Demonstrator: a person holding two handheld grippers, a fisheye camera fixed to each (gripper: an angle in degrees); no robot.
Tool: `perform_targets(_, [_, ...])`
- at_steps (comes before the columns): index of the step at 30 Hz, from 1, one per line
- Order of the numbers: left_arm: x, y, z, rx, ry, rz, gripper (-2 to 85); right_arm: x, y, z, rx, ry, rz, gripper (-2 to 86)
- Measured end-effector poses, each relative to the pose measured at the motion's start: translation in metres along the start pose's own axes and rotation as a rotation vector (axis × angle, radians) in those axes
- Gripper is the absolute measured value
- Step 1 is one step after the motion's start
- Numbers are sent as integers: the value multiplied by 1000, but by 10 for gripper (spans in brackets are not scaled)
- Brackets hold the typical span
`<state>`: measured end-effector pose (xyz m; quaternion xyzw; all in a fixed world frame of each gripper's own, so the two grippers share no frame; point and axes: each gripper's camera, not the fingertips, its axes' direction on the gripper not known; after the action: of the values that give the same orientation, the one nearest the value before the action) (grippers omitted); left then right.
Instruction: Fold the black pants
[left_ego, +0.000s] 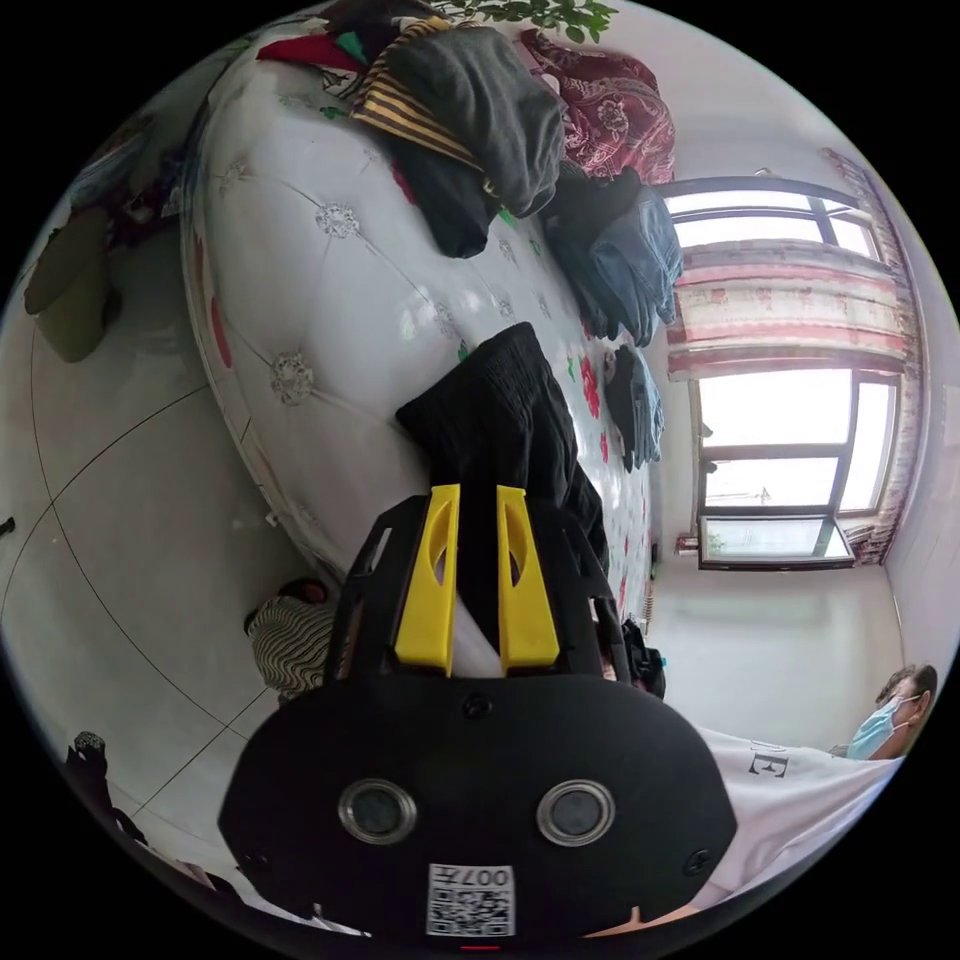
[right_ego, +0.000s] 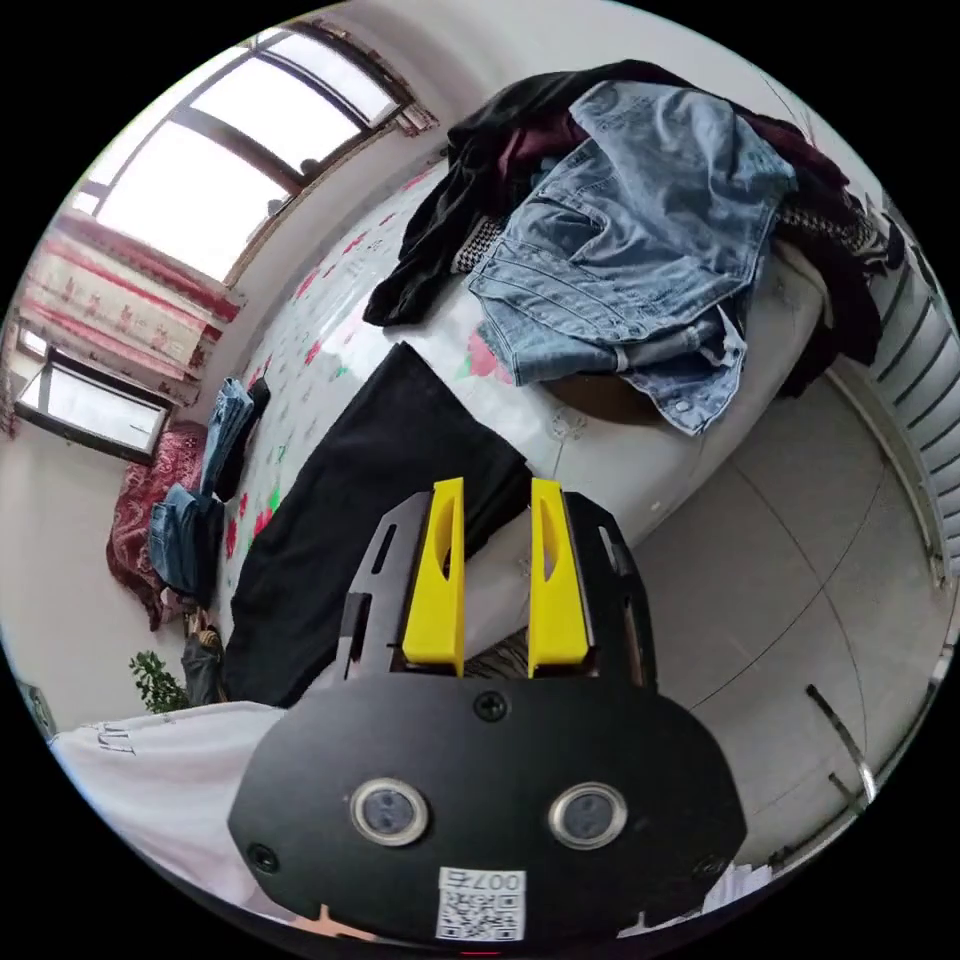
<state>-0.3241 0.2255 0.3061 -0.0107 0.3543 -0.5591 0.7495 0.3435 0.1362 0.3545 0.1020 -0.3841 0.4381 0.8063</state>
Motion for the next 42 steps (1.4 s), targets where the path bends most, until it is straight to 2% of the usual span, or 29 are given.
perform_targets(3, [1,-1,-5,29,-27,24,63,30,20,5,66,-188,198,92])
perform_targets(5, [7,3,-20,131,-147,37,54,45,37,19,90,-295,328,95])
perform_targets(7, [9,5,-32,224,-192,37,63,51,46,31,106,-374,383,93])
perform_targets(9, [5,1,-36,249,-154,23,72,49,49,39,120,-362,414,85])
perform_targets(15, [-7,-11,-6,166,-49,18,113,30,27,45,127,-273,386,22])
perform_targets(18, [-4,-16,2,171,-52,45,128,-8,8,37,149,-280,234,5])
perform_targets(20, [-5,-21,5,163,-60,58,129,-80,-7,29,114,-325,-138,1])
perform_targets(21, [-7,-23,6,163,-55,55,129,-102,-9,29,83,-330,-244,0])
perform_targets(23, [-16,-28,7,175,-6,19,120,-194,2,35,-60,-321,-659,-1])
perform_targets(26, [-31,-31,11,206,57,-49,100,-284,44,53,-217,-356,-1052,-2])
perform_targets(29, [-46,-34,15,230,108,-123,76,-336,95,91,-390,-436,-1252,-2])
perform_targets(33, [-58,-38,17,247,173,-149,72,-360,162,172,-677,-409,-1316,-2])
perform_targets(35, [-59,-42,16,244,176,-129,77,-357,195,222,-864,-328,-1290,-2])
perform_targets(42, [-64,-54,16,225,250,-66,117,-366,201,231,-891,-311,-1300,0])
